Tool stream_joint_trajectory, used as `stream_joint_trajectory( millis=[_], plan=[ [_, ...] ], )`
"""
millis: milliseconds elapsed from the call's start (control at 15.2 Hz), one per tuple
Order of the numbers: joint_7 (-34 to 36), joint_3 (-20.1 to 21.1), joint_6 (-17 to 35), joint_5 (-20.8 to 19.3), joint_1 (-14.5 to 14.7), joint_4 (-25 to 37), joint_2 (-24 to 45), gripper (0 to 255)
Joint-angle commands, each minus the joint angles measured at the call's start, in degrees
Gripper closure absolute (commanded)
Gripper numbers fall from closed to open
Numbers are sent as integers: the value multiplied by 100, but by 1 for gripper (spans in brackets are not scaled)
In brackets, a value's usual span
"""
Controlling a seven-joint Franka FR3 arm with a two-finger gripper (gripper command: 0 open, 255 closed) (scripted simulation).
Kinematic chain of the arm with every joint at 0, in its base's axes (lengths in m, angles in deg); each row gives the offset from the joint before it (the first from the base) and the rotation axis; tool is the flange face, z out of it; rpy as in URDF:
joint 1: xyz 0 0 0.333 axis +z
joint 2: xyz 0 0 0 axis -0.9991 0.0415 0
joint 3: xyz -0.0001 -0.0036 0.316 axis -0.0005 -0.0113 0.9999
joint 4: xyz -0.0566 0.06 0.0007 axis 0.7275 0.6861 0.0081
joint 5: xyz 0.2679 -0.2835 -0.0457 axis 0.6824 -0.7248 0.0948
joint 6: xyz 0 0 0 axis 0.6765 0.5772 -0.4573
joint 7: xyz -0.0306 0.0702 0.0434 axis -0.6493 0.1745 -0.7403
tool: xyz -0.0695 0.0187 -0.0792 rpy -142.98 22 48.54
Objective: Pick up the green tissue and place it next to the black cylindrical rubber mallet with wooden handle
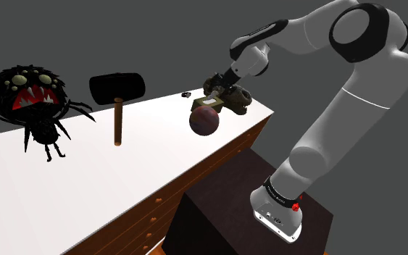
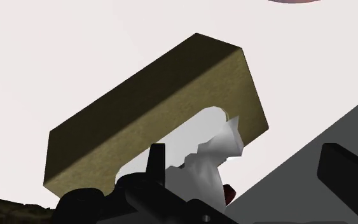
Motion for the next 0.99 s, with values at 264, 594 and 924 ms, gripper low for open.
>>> stream_joint_trajectory(
  millis=[264, 594, 924],
  plan=[
    [-304, 100, 285, 460, 22, 103, 440, 0],
    [-380, 138, 358, 573, 27, 128, 553, 0],
    [-379, 138, 358, 572, 27, 127, 553, 255]
  ],
)
